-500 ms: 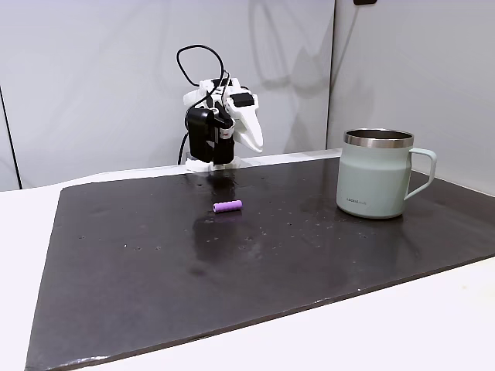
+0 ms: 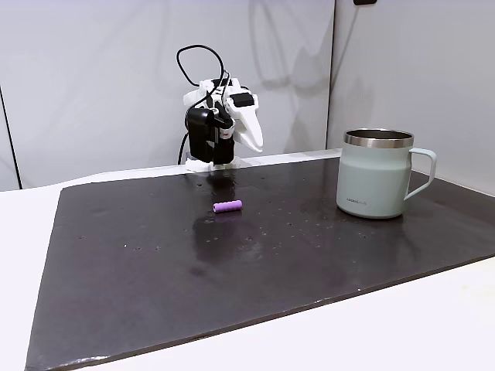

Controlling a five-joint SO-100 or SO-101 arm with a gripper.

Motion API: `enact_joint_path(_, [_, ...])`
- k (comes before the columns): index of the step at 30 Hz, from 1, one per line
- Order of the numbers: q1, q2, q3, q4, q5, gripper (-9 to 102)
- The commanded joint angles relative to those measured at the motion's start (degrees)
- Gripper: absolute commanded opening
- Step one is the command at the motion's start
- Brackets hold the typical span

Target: Grasp a pengrip and put it in the cup.

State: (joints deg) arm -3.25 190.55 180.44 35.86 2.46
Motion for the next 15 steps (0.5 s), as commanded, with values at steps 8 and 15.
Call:
enact_joint_path(8, [1.14,0.79,-5.89,4.04,-2.11,0])
enact_joint_path(15, [-0.7,-10.72,-22.32,11.25,-2.2,0])
